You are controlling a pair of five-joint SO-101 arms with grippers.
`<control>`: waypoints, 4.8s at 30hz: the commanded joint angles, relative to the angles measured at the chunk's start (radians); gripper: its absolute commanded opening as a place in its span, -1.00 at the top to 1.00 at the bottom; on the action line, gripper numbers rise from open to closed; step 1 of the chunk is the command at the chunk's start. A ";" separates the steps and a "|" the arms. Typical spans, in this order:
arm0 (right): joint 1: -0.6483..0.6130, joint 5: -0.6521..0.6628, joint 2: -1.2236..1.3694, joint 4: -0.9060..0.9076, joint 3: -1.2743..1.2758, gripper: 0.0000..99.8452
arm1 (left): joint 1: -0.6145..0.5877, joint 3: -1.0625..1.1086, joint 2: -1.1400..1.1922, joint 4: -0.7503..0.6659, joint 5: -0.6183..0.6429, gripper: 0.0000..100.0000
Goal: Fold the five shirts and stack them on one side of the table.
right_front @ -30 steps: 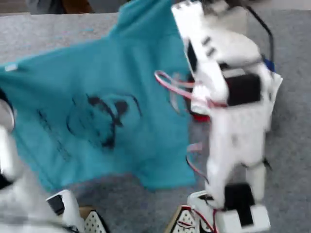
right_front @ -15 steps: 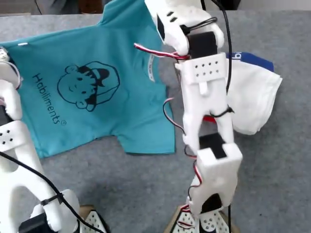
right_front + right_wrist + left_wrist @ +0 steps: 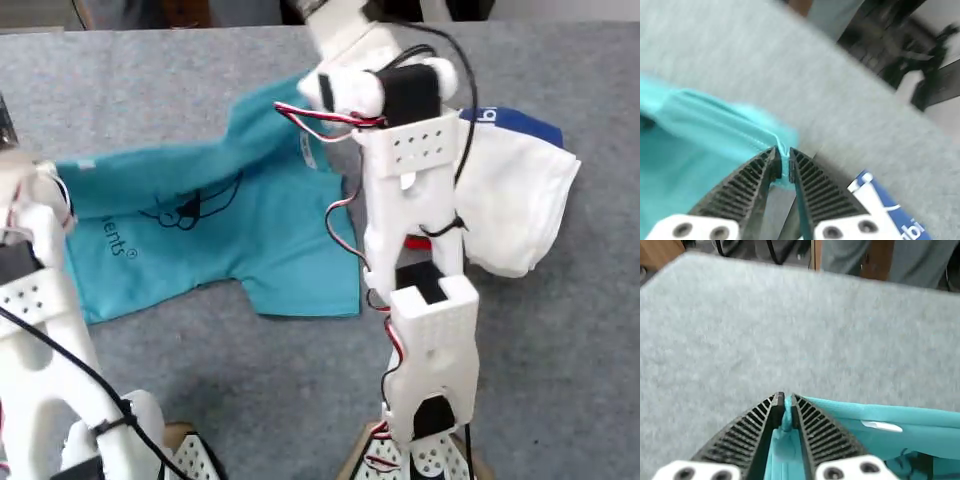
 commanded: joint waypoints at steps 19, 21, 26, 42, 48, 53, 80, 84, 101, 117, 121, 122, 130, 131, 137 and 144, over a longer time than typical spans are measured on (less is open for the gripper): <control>0.021 0.233 -0.479 -0.295 1.139 0.98 | -0.119 0.530 -0.107 -0.276 -0.087 0.94; 0.052 0.235 -0.545 -0.365 1.267 0.98 | -0.119 0.499 -0.109 -0.229 -0.089 0.94; 0.072 0.261 -0.684 -0.482 1.506 0.98 | -0.120 0.354 -0.109 -0.198 -0.089 0.94; 0.071 0.132 -0.748 -0.611 1.616 0.98 | -0.068 0.444 -0.109 -0.198 -0.187 0.94; 0.078 0.209 -0.750 -0.626 1.698 0.98 | -0.091 0.648 -0.109 -0.199 -0.252 0.94; 0.084 0.259 -0.750 -0.638 1.791 0.98 | -0.145 0.654 -0.109 -0.199 -0.285 0.94; 0.046 0.290 -0.750 -0.606 1.954 0.36 | -0.246 0.552 -0.109 -0.098 -0.279 0.59; 0.046 0.321 -0.750 -0.505 1.876 0.42 | -0.308 0.377 -0.109 0.130 -0.279 0.59; -0.138 -0.020 -0.374 -0.470 1.366 0.97 | -0.217 -0.027 -0.097 0.468 0.044 0.91; -0.279 -0.069 -0.292 -0.422 1.483 0.98 | 0.019 0.077 0.566 -0.396 0.322 0.94; -0.279 -0.063 -0.449 -0.454 1.643 0.98 | 0.005 -0.028 0.707 -0.394 0.353 0.94; -0.279 -0.063 -0.487 -0.479 1.685 0.98 | 0.004 -0.038 0.718 -0.393 0.353 0.94; -0.218 -0.061 -0.593 -0.586 1.793 0.97 | 0.005 -0.044 0.689 -0.396 0.350 0.94; -0.187 -0.049 -0.591 -0.574 1.747 0.97 | 0.004 -0.044 0.689 -0.396 0.350 0.94; -0.055 -0.002 -0.489 -0.537 1.368 0.97 | 0.004 -0.045 0.689 -0.397 0.350 0.94; -0.028 -0.008 -0.085 -0.535 0.923 0.97 | 0.004 -0.045 0.689 -0.400 0.350 0.94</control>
